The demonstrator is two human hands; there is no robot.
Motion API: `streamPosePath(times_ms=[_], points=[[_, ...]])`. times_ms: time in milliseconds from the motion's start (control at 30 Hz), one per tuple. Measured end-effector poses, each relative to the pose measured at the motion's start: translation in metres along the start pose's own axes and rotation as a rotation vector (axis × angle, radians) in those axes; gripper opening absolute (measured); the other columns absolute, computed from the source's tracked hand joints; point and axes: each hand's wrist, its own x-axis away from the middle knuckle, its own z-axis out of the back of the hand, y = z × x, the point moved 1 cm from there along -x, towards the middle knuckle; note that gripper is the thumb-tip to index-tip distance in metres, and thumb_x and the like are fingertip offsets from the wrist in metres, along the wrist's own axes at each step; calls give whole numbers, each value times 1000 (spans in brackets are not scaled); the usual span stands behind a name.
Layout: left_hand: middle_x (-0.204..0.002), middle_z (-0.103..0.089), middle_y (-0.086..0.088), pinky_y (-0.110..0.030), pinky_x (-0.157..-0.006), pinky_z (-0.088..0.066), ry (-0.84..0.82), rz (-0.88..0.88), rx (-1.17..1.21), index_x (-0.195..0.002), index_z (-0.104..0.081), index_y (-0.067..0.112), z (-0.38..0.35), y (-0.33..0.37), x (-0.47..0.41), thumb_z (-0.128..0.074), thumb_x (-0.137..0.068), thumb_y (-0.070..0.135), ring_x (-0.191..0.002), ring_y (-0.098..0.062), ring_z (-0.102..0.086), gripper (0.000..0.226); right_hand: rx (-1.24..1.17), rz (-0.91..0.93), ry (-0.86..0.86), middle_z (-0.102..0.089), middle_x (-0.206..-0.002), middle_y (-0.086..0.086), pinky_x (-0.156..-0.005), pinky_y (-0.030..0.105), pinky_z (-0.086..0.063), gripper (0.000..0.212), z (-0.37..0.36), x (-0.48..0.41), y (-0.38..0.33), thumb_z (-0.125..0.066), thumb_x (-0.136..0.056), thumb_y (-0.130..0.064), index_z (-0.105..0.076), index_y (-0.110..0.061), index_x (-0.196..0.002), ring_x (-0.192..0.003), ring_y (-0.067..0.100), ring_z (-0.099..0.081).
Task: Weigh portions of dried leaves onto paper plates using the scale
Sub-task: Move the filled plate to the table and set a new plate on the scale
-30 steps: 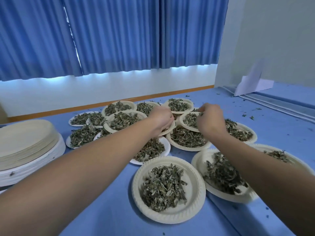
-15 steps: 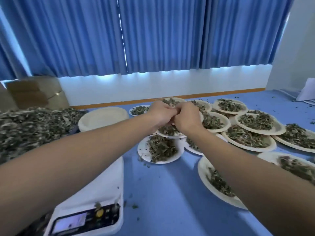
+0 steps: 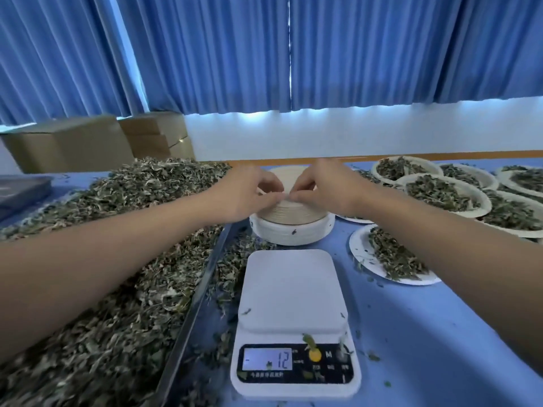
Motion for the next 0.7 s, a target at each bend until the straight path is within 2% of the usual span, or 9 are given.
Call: streamPosePath(times_ms=[67, 167, 267, 367, 433, 500, 633, 700], points=[[-103, -74, 10, -21, -79, -44, -60, -62, -88, -111, -77, 19, -2, -9, 7, -66, -96, 29, -90, -3, -63, 21, 3, 19, -53, -77, -81, -8, -79, 37, -53, 14, 3, 2, 1, -73, -92, -32, -83, -24, -86, -81, 15, -68], [-110, -74, 10, -16, -82, -42, -66, -131, -131, -118, -75, 19, -2, -15, 8, -66, -97, 28, -93, -1, -61, 24, 43, 50, -107, -78, -88, -11, -84, 43, -53, 11, 10, 4, 1, -72, -93, -28, -83, -26, -91, -88, 17, -69], [-110, -75, 10, -14, -81, -42, -59, -156, -126, -115, -76, 19, -2, -16, 4, -67, -97, 28, -92, 1, -60, 22, 245, 121, -146, -76, -94, -8, -86, 45, -51, 16, 14, 5, -4, -66, -97, -31, -81, -25, -97, -91, 20, -63], [-109, -75, 12, -19, -85, -46, -62, -185, -111, -111, -78, 21, -4, -17, 0, -68, -96, 30, -90, 4, -60, 20, 595, 220, -196, -70, -90, -1, -81, 42, -50, 29, 14, 6, -14, -49, -104, -34, -73, -21, -94, -89, 25, -59], [-109, -75, 12, -22, -88, -47, -62, -186, -95, -111, -78, 21, -6, -17, -1, -69, -95, 28, -90, 4, -61, 20, 687, 266, -204, -56, -83, -7, -73, 35, -41, 32, 14, 8, -20, -41, -106, -32, -67, -23, -90, -86, 22, -53], [-108, -76, 12, -27, -91, -50, -59, -175, -62, -110, -78, 21, -6, -17, -2, -70, -94, 25, -93, 1, -64, 18, 728, 281, -208, -49, -83, -9, -71, 32, -31, 34, 15, 10, -24, -38, -108, -33, -68, -26, -95, -89, 21, -50], [-104, -77, 12, -34, -92, -50, -62, -169, -41, -105, -80, 19, -6, -17, -3, -71, -93, 21, -92, -2, -66, 15, 689, 261, -224, -64, -92, -3, -81, 37, -48, 36, 18, 10, -24, -41, -108, -38, -72, -22, -99, -97, 24, -58], [-105, -76, 12, -34, -93, -50, -65, -160, -34, -106, -80, 20, -5, -19, -4, -71, -93, 20, -93, 0, -65, 16, 690, 247, -224, -66, -93, -2, -83, 41, -50, 36, 18, 10, -25, -42, -108, -38, -72, -22, -98, -97, 25, -59]])
